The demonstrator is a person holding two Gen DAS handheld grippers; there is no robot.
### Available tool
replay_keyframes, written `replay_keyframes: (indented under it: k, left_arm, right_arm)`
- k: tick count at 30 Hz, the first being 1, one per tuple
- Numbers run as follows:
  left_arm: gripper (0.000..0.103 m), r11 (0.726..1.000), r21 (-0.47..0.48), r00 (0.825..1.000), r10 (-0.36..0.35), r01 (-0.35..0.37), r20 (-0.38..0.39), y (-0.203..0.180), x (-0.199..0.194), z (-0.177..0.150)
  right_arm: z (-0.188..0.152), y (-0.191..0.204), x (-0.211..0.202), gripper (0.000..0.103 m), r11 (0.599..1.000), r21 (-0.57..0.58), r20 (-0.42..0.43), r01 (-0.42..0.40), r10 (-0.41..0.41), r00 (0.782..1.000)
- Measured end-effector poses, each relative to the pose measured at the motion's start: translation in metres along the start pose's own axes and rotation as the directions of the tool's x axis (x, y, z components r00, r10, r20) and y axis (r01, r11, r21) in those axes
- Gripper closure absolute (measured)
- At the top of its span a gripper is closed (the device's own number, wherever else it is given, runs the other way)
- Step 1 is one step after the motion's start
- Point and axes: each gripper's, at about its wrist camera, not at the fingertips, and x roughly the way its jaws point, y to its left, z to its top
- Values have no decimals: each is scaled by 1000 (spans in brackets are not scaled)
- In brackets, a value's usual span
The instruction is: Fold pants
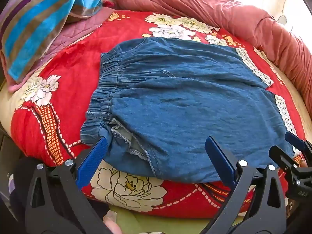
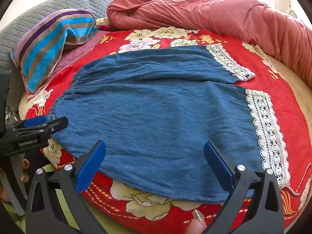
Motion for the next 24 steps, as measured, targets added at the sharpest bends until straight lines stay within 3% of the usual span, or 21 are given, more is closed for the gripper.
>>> replay_keyframes:
  k: [24]
  left_arm:
    - [9,1000,0,1000,-5,5,5,-4,-7,-2]
  right_arm:
    - [1,4,-2,4,1000,-18,1,9,-9,1000]
